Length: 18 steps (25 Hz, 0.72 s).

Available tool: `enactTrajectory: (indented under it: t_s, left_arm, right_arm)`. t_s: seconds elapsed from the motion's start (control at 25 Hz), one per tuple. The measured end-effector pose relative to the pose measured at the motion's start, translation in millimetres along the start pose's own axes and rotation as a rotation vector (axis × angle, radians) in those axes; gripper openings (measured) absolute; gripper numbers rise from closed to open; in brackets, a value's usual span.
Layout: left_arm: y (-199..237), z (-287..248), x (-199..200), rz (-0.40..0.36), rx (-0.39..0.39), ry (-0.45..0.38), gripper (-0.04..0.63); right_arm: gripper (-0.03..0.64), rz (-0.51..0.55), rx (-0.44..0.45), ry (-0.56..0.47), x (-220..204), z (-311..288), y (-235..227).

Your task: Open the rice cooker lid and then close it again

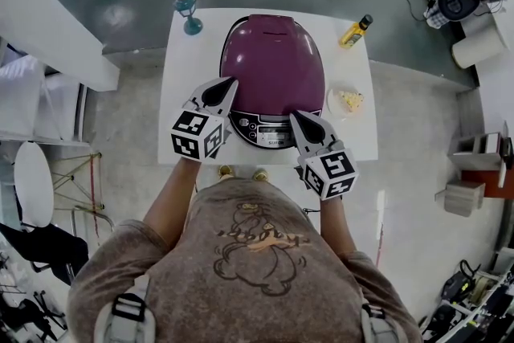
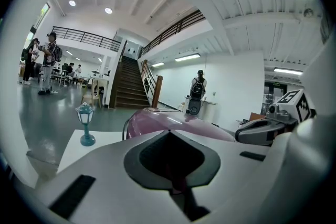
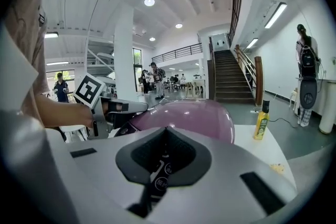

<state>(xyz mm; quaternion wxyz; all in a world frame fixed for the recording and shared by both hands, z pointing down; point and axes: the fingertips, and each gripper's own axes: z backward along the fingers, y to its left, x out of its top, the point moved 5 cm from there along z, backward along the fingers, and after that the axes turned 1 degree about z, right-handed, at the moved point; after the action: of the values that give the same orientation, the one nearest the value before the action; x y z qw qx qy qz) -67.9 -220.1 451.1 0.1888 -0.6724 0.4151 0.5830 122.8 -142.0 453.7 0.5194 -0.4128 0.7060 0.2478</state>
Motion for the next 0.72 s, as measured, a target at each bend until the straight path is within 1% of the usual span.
enactTrajectory:
  t_s: [0.28, 0.48, 0.72]
  left_arm:
    - [-1.2, -1.1, -1.2, 0.001, 0.003, 0.006, 0.018]
    - [-0.7, 0.6, -0.7, 0.0, 0.007, 0.011, 0.018]
    - [-1.2, -0.2, -0.4, -0.002, 0.012, 0.008, 0.018]
  right_arm:
    - [0.003, 0.038, 0.003, 0.048, -2.8, -3.4, 1.8]
    - [0.003, 0.088, 0.004, 0.08, -3.0, -5.6, 7.3]
    - [0.003, 0.072, 0.024, 0.095, -3.0, -6.6, 5.5]
